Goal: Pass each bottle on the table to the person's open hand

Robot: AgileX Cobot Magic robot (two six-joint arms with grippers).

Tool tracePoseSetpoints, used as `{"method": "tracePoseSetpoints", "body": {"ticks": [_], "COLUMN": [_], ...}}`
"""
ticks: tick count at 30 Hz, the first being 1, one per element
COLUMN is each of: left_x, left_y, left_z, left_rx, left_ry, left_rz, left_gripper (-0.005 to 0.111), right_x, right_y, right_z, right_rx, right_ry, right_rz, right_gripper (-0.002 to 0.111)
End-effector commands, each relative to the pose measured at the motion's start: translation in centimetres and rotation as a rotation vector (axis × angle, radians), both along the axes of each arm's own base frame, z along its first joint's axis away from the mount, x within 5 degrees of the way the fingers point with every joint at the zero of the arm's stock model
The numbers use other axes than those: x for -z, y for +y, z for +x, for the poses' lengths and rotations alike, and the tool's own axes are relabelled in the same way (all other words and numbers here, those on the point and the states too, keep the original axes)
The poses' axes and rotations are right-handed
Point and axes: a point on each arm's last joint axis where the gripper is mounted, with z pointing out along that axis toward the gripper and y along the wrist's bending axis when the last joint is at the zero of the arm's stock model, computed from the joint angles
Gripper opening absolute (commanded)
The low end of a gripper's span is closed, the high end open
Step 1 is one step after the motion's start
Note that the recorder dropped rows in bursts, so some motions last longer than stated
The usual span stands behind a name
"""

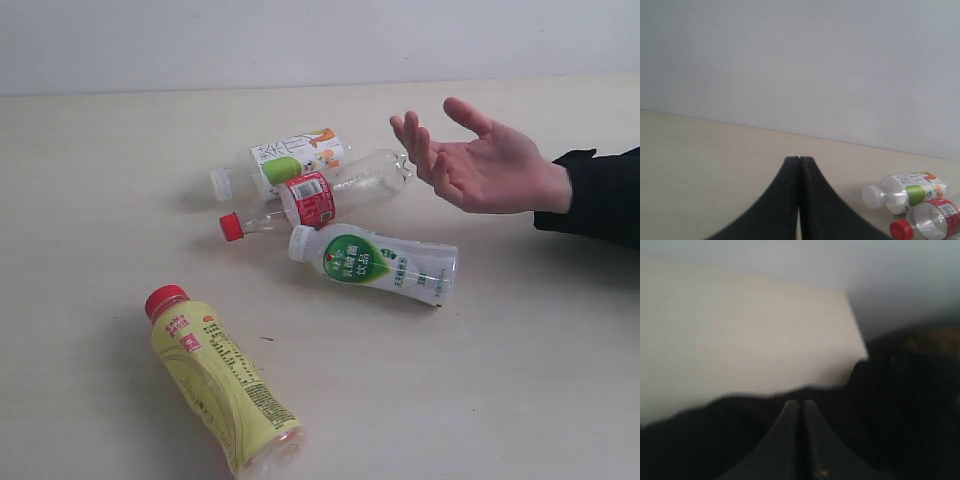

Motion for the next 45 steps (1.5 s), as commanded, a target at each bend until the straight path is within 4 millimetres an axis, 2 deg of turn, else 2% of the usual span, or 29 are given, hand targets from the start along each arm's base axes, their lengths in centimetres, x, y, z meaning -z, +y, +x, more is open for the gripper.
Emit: {"method": "tracePoseSetpoints", "body": {"ticks": [1,3,6,9,13,19,22,23,24,25,27,29,32,36,39,45], "left_x": [0.0,0.0,0.0,0.0,0.0,0.0,0.0,0.0,0.0,0.0,0.0,0.0,0.0,0.0,0.0,0.0], "left_y": [0.0,0.0,0.0,0.0,0.0,0.0,0.0,0.0,0.0,0.0,0.0,0.0,0.0,0.0,0.0,0.0], "left_z": [0.0,0.0,0.0,0.0,0.0,0.0,0.0,0.0,0.0,0.0,0.0,0.0,0.0,0.0,0.0,0.0], "left_rx": [-0.003,-0.003,-0.003,-0.003,-0.003,-0.003,-0.003,-0.003,-0.003,-0.003,-0.003,-0.003,-0.003,-0.003,-0.003,-0.003], "left_ry": [-0.006,-0.006,-0.006,-0.006,-0.006,-0.006,-0.006,-0.006,-0.006,-0.006,-0.006,-0.006,-0.006,-0.006,-0.006,-0.006], "left_rz": [-0.002,-0.002,-0.002,-0.002,0.000,0.000,0.000,0.000,0.000,0.000,0.000,0.000,0.000,0.000,0.000,0.000], "left_gripper": [0.001,0.001,0.001,0.001,0.001,0.001,0.001,0.001,0.001,0.001,0.001,0.001,0.001,0.001,0.001,0.001], "right_x": [1.2,1.3,1.1,1.0,1.4,1.9,2.5,3.1,3.5,4.4,6.2,8.3,11.5,14.4,15.4,15.5], "right_y": [2.9,4.2,6.4,8.9,13.8,21.7,24.9,26.7,27.6,29.0,30.9,32.5,34.1,34.8,35.0,35.0], "right_z": [0.6,0.7,0.5,0.1,-1.2,-4.2,-5.9,-6.8,-7.2,-7.6,-8.0,-8.1,-7.9,-7.5,-7.5,-7.4], "right_rx": [-0.134,-0.228,-0.362,-0.478,-0.680,-0.941,-1.041,-1.080,-1.100,-1.126,-1.156,-1.148,-1.107,-1.075,-1.065,-1.064], "right_ry": [0.467,0.581,0.599,0.621,0.668,0.671,0.665,0.667,0.665,0.662,0.666,0.679,0.700,0.746,0.759,0.759], "right_rz": [0.287,0.400,0.507,0.459,0.383,0.334,0.304,0.297,0.291,0.284,0.271,0.273,0.269,0.278,0.286,0.286], "right_gripper": [0.000,0.000,0.002,0.002,0.003,0.012,0.017,0.024,0.029,0.044,0.063,0.073,0.075,0.075,0.075,0.075]}}
